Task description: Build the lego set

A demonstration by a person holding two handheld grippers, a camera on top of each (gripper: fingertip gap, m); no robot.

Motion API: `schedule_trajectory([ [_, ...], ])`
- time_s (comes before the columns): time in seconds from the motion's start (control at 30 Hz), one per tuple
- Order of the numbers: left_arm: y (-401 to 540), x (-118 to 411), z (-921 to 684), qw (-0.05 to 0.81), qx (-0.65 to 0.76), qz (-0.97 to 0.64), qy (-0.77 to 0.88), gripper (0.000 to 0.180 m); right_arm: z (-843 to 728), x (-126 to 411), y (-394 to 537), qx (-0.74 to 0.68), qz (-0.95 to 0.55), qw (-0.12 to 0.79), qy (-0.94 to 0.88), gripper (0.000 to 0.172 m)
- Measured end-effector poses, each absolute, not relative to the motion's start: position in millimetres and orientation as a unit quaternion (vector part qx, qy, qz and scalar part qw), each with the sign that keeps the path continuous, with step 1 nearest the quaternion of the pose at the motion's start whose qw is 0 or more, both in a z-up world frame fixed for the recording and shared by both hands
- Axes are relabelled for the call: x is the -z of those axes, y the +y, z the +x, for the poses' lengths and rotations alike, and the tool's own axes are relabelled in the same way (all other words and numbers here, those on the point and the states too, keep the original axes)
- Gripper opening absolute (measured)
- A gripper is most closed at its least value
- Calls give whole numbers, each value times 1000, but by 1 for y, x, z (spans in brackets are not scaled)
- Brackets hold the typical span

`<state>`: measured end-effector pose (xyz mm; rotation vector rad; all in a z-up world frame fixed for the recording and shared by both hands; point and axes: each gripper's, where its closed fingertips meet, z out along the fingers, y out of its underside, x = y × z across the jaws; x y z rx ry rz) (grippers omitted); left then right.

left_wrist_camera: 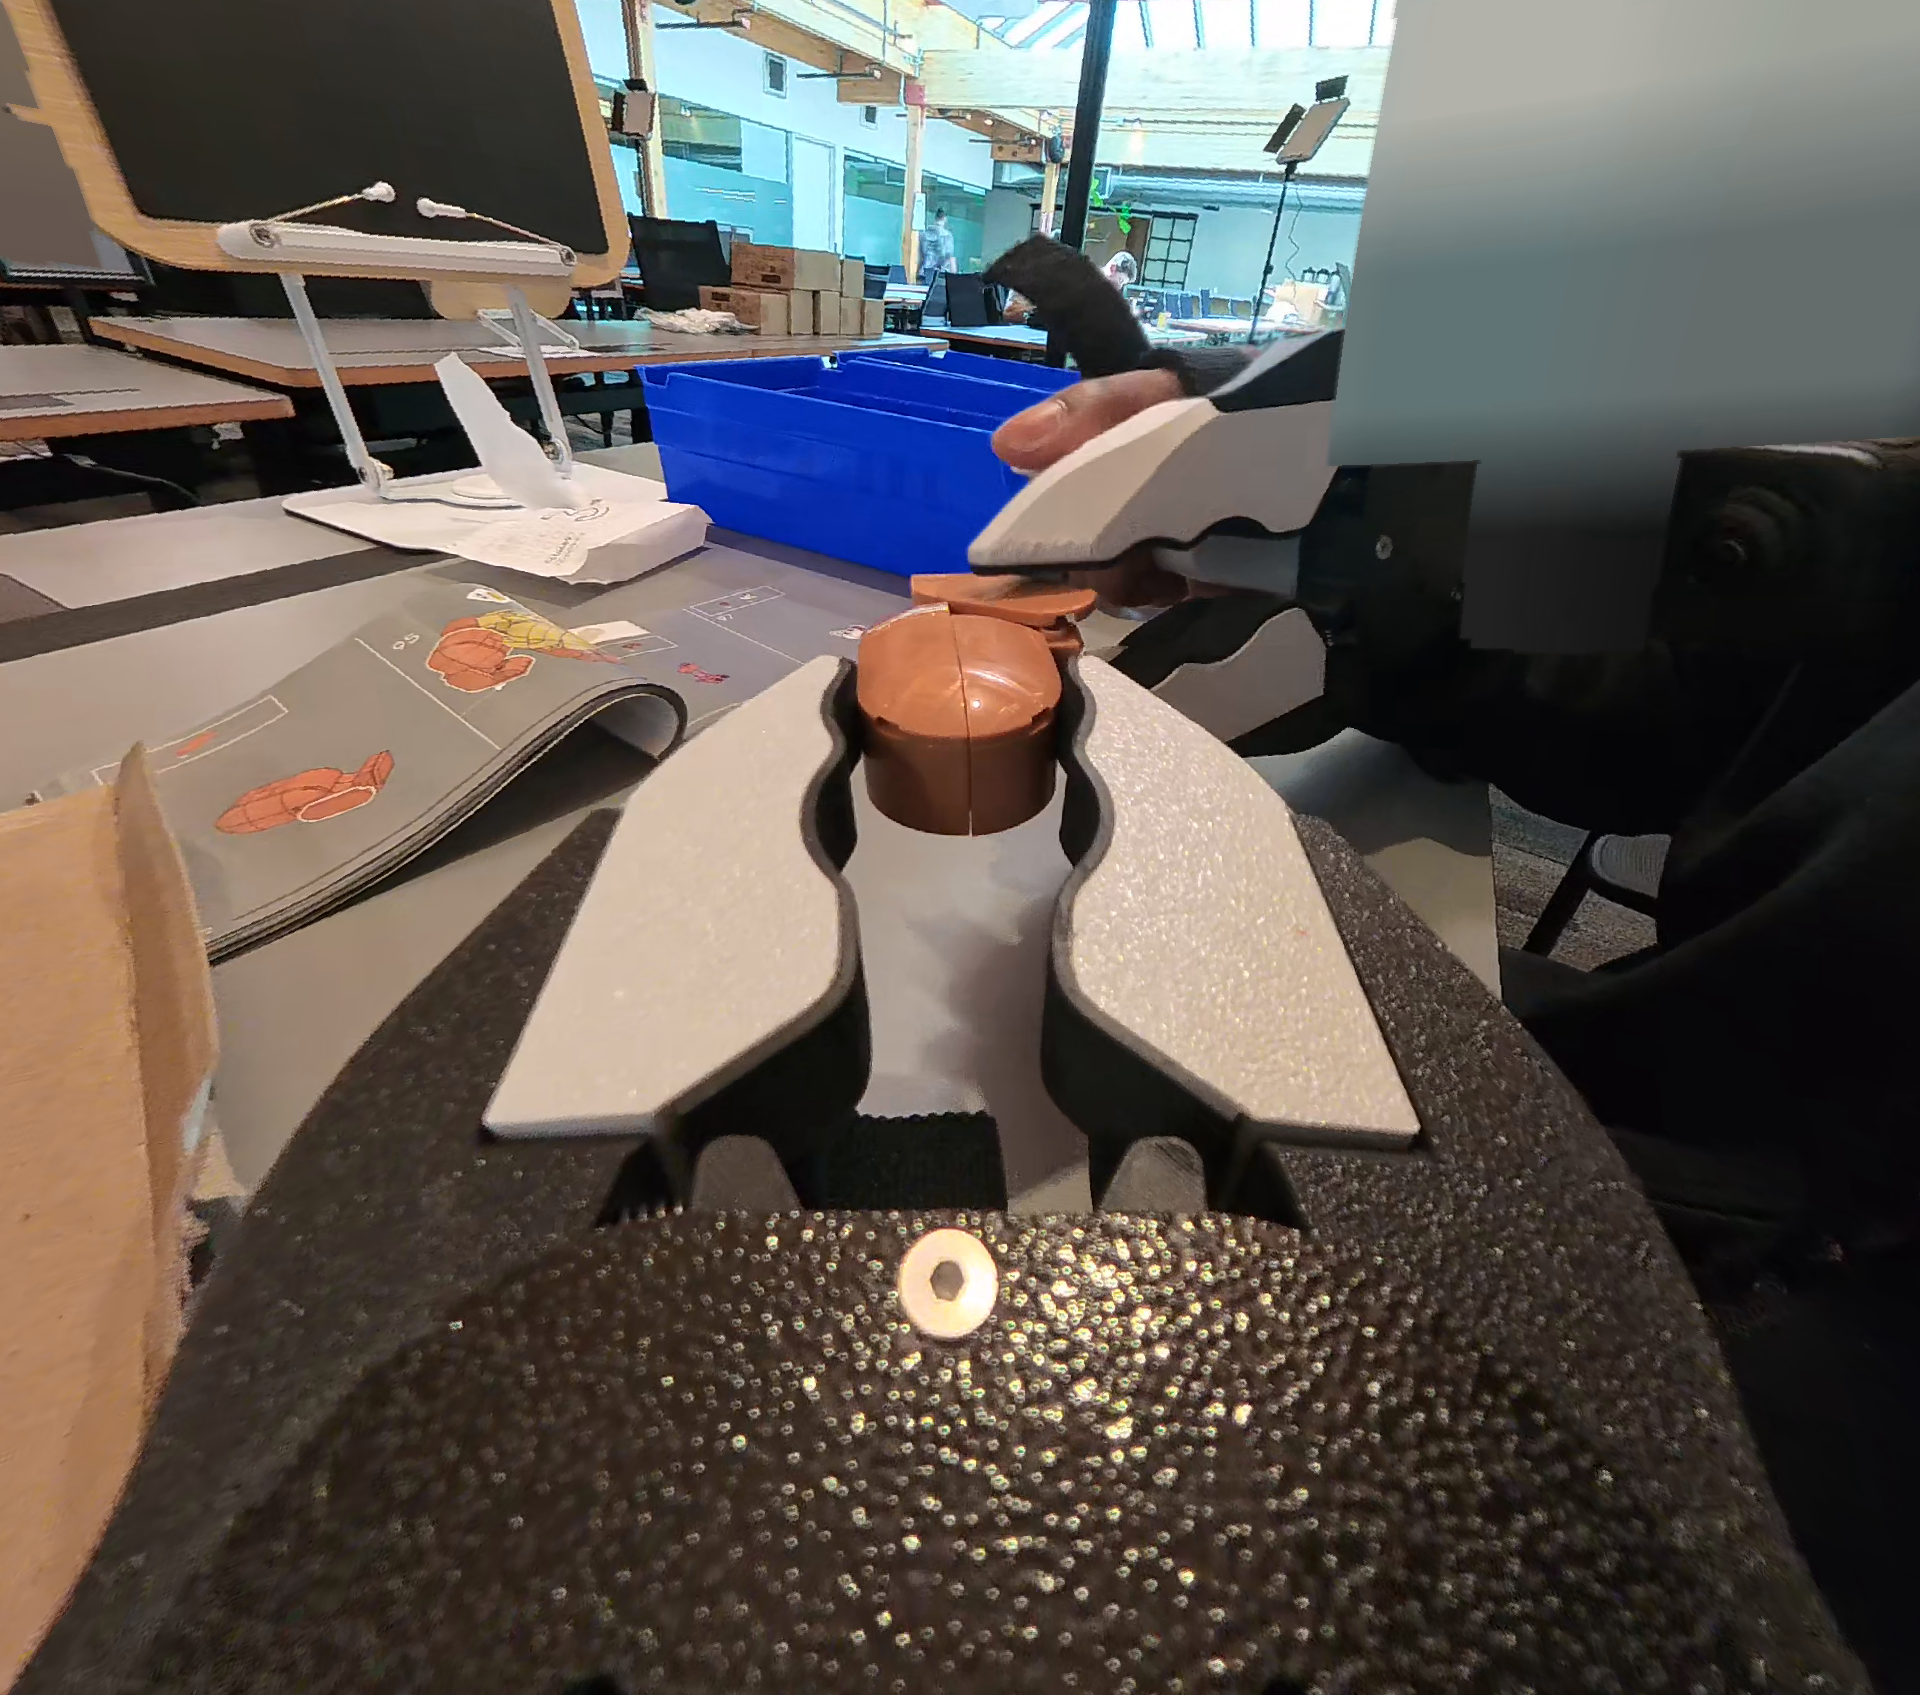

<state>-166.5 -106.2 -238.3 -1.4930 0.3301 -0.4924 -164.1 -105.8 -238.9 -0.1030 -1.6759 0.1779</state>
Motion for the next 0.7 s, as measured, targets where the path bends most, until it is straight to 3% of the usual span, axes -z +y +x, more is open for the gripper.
schedule_trajectory([
  [0.7,-92,236,-175,720,90,-677,125,36,-174,241,-88,81,-94,688,-715,22],
])
